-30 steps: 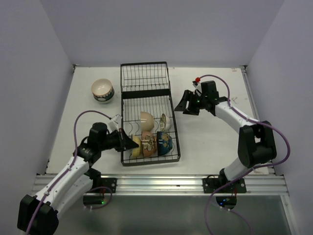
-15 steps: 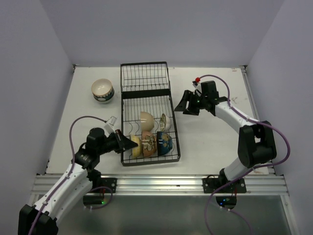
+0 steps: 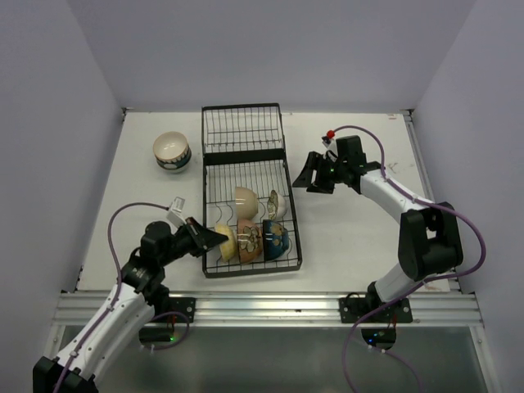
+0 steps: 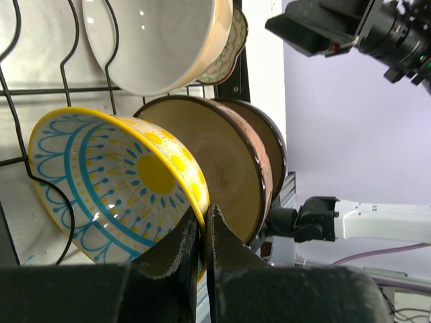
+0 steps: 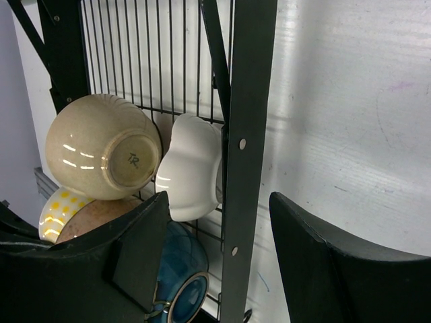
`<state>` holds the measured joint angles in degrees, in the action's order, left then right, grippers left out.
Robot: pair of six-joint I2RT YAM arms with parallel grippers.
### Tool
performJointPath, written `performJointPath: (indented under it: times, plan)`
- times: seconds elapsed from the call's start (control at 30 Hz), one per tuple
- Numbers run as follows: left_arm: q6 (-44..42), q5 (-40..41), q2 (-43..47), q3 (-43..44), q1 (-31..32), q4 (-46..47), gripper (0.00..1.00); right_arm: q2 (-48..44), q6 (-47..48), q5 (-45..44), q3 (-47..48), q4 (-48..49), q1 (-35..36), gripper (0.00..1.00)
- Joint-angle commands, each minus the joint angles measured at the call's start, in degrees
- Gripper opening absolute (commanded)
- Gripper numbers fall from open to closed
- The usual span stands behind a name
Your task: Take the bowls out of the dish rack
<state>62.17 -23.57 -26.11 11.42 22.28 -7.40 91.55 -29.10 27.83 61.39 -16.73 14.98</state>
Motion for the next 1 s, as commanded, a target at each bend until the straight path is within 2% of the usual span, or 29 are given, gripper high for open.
performJointPath:
  times: [0.0, 0.4, 0.67, 0.97]
  plan:
    - [1.11, 6.78, 1.50, -0.26, -0.22, 2.74, 0.00, 0.30, 1.24, -0.24, 1.81, -0.67, -0.04, 0.65]
    - [4.54, 9.86, 3.78, -2.28, -0.22, 6.43, 0.00, 0.56, 1.86, -0.33, 2.07, -1.11, -0.13, 0.65]
    - [4.98, 10.56, 2.99, -4.39, -0.22, 14.07, 0.00, 1.26, 2.47, -0.33, 2.60, -1.64, -0.13, 0.65]
    - [1.47, 12.41, 0.28, -0.88, -0.22, 14.78, 0.00, 1.62, 3.09, -0.41, 2.77, -1.81, -0.22, 0.65]
